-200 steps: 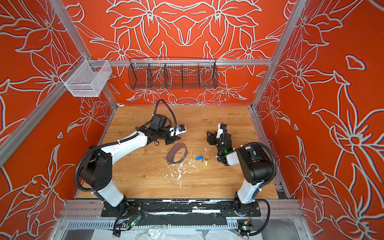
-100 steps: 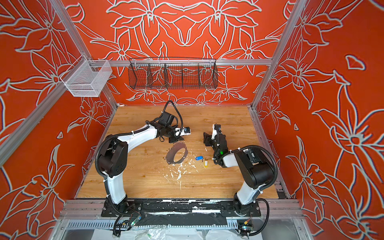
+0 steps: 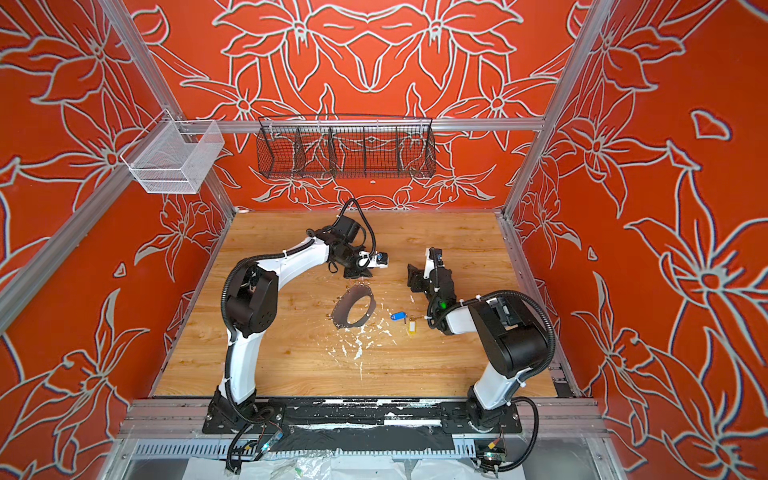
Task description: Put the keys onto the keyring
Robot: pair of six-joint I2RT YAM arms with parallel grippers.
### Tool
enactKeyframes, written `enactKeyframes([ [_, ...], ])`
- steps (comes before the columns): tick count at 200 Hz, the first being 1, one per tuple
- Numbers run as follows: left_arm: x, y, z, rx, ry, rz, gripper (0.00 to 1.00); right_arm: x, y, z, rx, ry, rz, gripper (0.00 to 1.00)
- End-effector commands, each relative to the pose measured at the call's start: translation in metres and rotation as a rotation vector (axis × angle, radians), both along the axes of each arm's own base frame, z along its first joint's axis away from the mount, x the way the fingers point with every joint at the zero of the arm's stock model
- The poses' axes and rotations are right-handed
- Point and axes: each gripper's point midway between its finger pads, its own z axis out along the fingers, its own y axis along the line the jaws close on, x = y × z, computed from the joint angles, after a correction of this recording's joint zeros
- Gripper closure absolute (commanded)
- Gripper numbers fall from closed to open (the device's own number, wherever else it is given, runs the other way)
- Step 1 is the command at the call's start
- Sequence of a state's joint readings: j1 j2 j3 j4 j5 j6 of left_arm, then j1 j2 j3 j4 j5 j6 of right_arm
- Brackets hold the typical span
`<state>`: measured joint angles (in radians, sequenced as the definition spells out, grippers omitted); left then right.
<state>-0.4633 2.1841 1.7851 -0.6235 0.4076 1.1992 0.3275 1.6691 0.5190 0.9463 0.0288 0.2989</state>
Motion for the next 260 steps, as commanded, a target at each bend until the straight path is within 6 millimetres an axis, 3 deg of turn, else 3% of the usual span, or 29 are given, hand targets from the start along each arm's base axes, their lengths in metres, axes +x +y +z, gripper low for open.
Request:
enactKeyframes([
  [1,-0.01,0.004,-0.015,0.036,0.071,-0.068,0.7,0.002,-0.002,0.012,-0.002,-0.032,-0.015,0.32],
  [113,-0.02,0.005,-0.039,0.1,0.21,-0.131,0.73,0.002,-0.002,0.011,-0.002,-0.031,-0.014,0.32],
  [197,-0.02,0.009,-0.05,0.141,0.247,-0.13,0.68,0.002,0.0,0.012,-0.003,-0.033,-0.004,0.31],
  [260,-0.025,0.02,-0.055,0.201,0.27,-0.118,0.76,0.001,-0.001,0.012,-0.003,-0.034,-0.007,0.31],
])
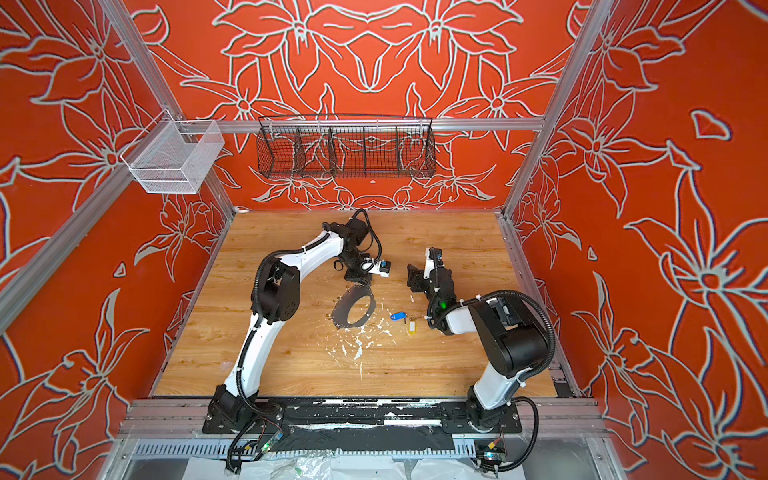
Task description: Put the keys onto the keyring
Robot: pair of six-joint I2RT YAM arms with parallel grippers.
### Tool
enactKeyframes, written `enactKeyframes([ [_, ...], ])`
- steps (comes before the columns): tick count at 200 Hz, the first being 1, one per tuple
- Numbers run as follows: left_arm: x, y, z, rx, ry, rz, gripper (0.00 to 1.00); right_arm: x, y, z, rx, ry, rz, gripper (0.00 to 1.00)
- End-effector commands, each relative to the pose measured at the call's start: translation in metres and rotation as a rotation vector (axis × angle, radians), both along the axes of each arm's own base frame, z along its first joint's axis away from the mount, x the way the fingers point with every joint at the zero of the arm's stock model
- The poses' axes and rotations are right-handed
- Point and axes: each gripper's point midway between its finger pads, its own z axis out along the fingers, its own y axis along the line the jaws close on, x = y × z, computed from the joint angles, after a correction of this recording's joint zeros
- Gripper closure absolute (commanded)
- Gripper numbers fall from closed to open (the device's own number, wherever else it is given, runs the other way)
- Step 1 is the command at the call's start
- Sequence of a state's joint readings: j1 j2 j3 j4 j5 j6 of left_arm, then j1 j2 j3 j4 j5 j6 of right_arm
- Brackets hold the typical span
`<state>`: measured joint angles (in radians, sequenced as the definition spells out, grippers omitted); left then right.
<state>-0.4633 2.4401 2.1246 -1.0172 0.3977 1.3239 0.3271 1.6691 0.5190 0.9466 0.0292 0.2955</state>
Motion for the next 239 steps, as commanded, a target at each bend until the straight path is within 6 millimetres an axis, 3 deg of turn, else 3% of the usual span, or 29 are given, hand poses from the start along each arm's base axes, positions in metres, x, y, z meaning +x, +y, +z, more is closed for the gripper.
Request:
enactKeyframes([
  [1,-0.011,0.012,-0.008,0.047,0.053,-0.012,0.76,0.001,0.0,0.012,0.001,-0.033,-0.007,0.31],
  [46,-0.016,0.015,-0.004,0.058,0.063,-0.017,0.75,0.001,0.0,0.012,0.001,-0.033,-0.006,0.31],
  [83,-0.017,0.017,-0.003,0.067,0.062,-0.015,0.86,0.002,0.0,0.012,0.001,-0.034,-0.007,0.3],
  [169,-0.012,0.013,0.016,0.013,0.004,0.001,0.79,0.001,0.0,0.012,0.001,-0.034,-0.007,0.31],
  [239,-0.003,0.016,0.017,0.016,-0.069,0.024,0.77,0.001,0.0,0.011,0.0,-0.033,-0.004,0.3],
])
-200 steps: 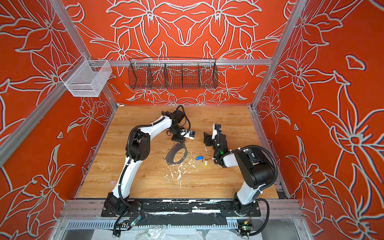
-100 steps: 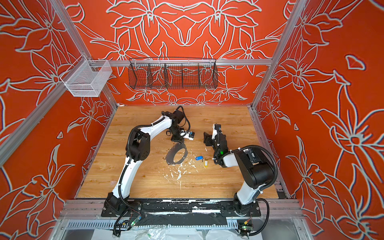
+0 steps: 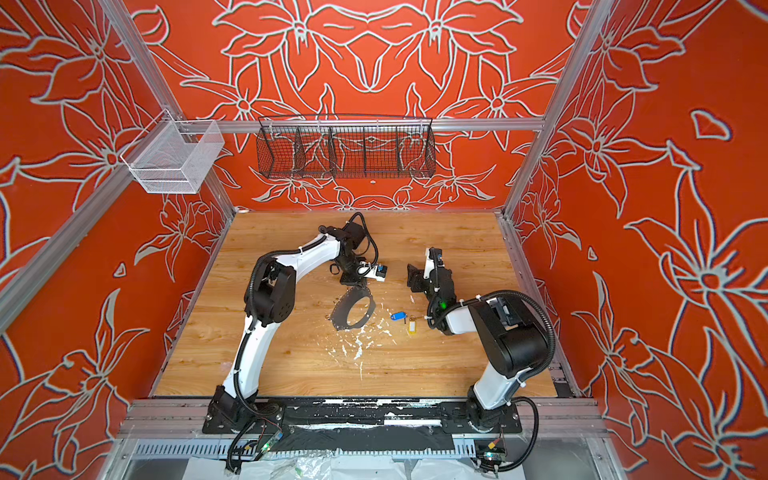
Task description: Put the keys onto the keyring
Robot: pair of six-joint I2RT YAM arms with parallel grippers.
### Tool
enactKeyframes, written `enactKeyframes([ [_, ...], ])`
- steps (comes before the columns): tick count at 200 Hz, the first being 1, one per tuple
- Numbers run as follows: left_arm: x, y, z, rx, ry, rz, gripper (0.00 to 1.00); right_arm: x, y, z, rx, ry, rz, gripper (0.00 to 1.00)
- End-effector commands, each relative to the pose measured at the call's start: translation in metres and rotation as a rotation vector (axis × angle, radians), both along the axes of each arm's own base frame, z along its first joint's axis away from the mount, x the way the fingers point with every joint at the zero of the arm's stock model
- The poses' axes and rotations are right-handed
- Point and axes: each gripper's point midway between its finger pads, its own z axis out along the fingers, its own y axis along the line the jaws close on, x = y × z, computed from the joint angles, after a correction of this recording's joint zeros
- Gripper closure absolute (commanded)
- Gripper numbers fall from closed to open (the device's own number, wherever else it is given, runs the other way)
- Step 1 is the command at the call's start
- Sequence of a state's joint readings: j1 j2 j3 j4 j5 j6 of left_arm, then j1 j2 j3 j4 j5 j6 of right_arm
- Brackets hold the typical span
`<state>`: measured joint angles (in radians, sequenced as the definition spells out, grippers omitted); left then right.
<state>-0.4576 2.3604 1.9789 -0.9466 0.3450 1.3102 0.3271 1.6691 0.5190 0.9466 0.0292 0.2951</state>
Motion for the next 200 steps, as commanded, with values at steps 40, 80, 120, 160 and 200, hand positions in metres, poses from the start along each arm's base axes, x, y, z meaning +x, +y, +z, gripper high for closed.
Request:
enactKeyframes([
  [40,0.005,-0.003,0.026,-0.043,-0.05,-0.006,0.79,0.002,0.001,0.012,0.001,-0.035,-0.002,0.3],
  [80,0.001,-0.002,0.025,-0.038,-0.038,-0.021,0.85,0.002,0.0,0.012,0.001,-0.032,-0.004,0.3],
  [120,-0.004,0.001,0.021,-0.023,-0.004,-0.026,0.84,0.002,0.0,0.011,0.001,-0.031,-0.004,0.3],
  [160,-0.006,0.0,0.021,-0.021,0.002,-0.031,0.8,0.002,0.001,0.011,0.0,-0.029,-0.002,0.3],
  [200,-0.005,-0.001,0.015,-0.004,0.003,-0.035,0.81,0.002,0.001,0.011,-0.001,-0.027,-0.002,0.3],
])
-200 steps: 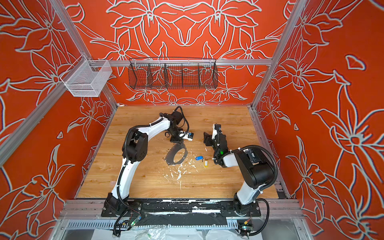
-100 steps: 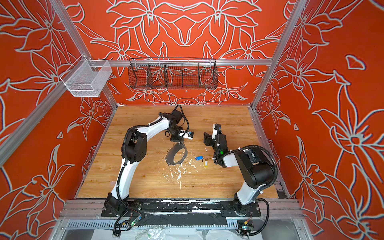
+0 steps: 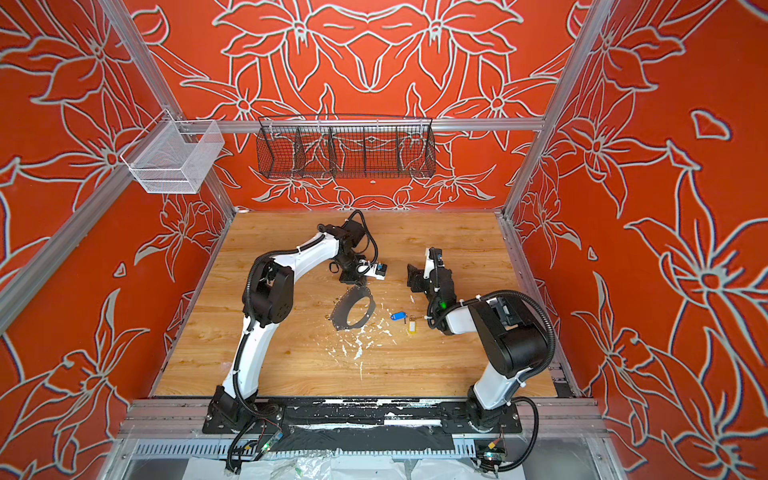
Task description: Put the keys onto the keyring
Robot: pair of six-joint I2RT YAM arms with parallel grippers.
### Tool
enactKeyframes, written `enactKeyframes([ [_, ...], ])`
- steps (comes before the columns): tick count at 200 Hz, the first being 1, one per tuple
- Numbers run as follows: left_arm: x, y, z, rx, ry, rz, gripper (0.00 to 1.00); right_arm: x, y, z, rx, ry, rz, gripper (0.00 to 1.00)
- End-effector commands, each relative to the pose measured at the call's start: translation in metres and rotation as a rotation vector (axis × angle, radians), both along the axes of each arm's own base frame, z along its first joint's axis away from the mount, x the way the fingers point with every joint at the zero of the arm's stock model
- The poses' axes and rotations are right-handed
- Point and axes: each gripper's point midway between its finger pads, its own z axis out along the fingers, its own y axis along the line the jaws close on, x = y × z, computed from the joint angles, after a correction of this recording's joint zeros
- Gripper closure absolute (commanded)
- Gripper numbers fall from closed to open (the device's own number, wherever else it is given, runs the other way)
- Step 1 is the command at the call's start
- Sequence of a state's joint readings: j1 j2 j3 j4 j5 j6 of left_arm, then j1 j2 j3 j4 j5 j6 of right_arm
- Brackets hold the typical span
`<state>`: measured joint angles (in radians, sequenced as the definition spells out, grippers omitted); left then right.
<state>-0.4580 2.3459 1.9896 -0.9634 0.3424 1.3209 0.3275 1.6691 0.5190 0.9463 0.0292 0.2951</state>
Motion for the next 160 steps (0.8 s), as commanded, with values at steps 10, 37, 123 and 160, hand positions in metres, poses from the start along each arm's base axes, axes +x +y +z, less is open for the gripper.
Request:
enactKeyframes([
  [10,-0.006,-0.002,0.004,0.006,0.015,-0.027,0.81,0.002,0.001,0.011,0.0,-0.029,-0.002,0.3],
  [37,-0.005,-0.003,0.002,0.01,0.011,-0.029,0.81,0.003,0.001,0.012,0.001,-0.031,-0.001,0.3],
  [123,-0.006,-0.006,-0.013,0.089,-0.014,-0.059,0.8,0.002,0.0,0.011,0.002,-0.032,-0.003,0.3],
  [160,-0.004,-0.006,-0.016,0.094,-0.019,-0.058,0.8,0.002,0.0,0.011,0.002,-0.031,-0.003,0.3],
])
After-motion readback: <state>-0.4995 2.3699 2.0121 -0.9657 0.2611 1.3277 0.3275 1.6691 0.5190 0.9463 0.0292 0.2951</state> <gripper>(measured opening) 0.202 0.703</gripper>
